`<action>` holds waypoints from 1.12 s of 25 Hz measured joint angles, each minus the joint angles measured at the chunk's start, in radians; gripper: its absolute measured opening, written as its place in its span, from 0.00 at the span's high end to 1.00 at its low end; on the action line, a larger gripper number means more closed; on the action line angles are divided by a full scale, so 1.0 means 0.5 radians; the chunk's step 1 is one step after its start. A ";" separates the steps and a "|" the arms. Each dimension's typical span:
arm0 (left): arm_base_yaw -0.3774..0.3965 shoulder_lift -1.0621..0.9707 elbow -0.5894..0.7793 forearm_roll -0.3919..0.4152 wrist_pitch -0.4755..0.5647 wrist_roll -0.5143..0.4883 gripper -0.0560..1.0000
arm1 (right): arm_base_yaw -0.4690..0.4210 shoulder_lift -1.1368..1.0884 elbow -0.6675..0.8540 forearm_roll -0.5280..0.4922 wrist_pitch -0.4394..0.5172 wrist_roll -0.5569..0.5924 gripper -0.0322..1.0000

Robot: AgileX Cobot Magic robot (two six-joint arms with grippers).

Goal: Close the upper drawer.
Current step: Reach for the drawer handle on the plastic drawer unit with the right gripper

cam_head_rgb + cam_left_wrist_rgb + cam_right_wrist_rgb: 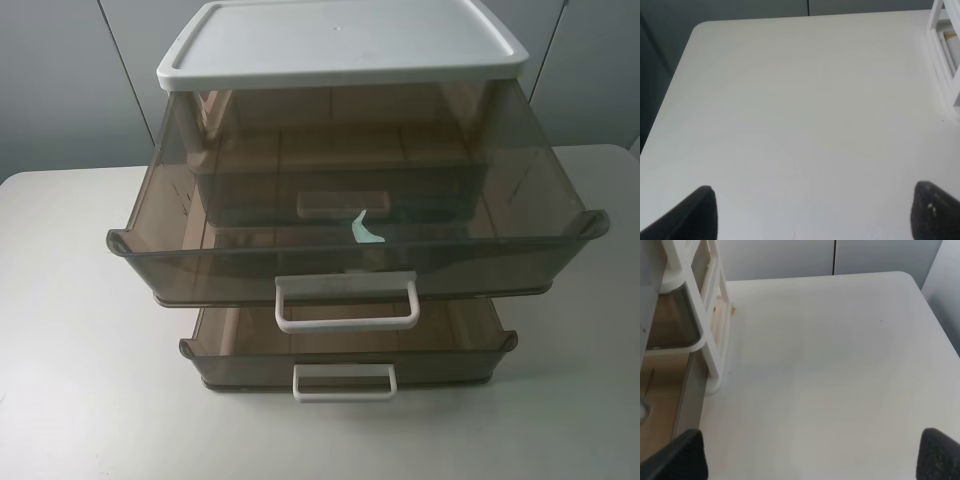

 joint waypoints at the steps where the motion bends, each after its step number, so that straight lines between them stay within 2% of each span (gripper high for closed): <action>1: 0.000 0.000 0.000 0.000 0.000 0.000 0.25 | 0.000 0.000 0.000 0.000 0.000 0.000 0.36; 28: 0.000 0.000 0.000 0.000 0.000 0.000 0.25 | 0.000 0.000 0.000 0.000 0.000 0.000 0.36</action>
